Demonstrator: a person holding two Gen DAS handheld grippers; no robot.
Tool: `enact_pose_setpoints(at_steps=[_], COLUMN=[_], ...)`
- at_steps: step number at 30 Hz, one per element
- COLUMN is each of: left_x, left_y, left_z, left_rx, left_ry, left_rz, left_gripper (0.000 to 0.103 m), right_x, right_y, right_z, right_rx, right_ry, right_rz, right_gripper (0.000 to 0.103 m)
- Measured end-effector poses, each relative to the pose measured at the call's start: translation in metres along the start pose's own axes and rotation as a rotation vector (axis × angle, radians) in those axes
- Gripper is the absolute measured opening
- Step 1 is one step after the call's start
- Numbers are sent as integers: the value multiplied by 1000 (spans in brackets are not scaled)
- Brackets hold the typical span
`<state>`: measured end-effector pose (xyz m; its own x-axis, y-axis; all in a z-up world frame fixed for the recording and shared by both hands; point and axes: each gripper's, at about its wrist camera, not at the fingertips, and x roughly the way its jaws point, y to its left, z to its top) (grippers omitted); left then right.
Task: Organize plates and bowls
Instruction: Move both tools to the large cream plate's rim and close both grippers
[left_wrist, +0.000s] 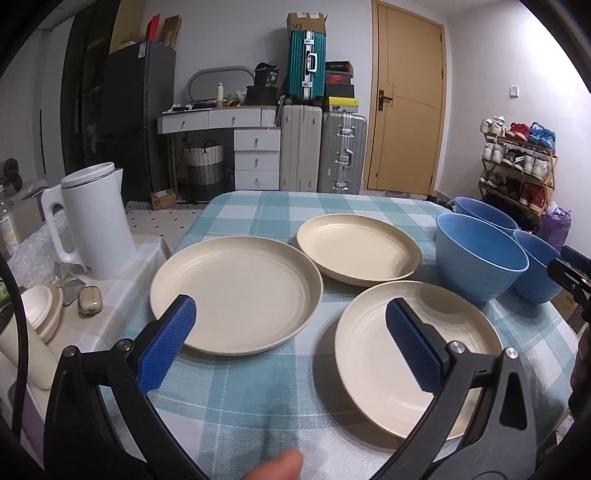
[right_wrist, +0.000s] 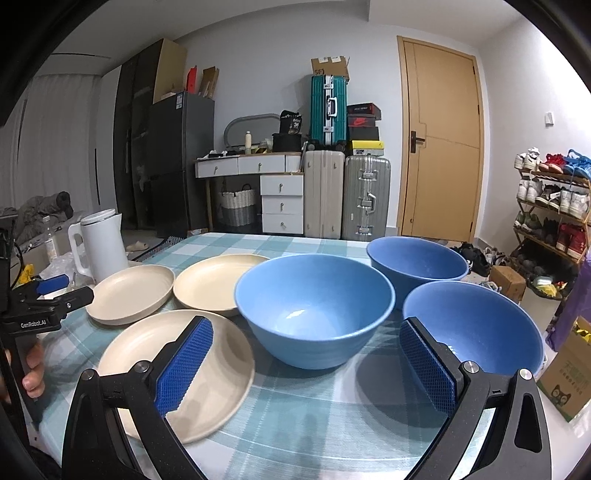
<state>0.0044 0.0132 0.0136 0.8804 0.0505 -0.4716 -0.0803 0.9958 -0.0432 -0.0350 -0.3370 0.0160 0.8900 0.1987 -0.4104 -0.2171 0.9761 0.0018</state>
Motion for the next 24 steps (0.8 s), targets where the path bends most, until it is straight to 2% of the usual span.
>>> enact_pose_setpoints(at_steps=[6,17,24], left_x=[-5,-6,9], left_y=[14,46,69], left_z=[12,33,45], left_rx=[-25,-83,-121], left_ry=[52,97,133], left_rz=[8,53,85], left_gripper=[103,103,103], right_x=[9,28,47], right_y=[14,52,78], right_z=[16,49,67], right_rx=[-2,-14,-4], right_ry=[68,116,143], right_rz=[22,83,126], right_gripper=[103,103,103])
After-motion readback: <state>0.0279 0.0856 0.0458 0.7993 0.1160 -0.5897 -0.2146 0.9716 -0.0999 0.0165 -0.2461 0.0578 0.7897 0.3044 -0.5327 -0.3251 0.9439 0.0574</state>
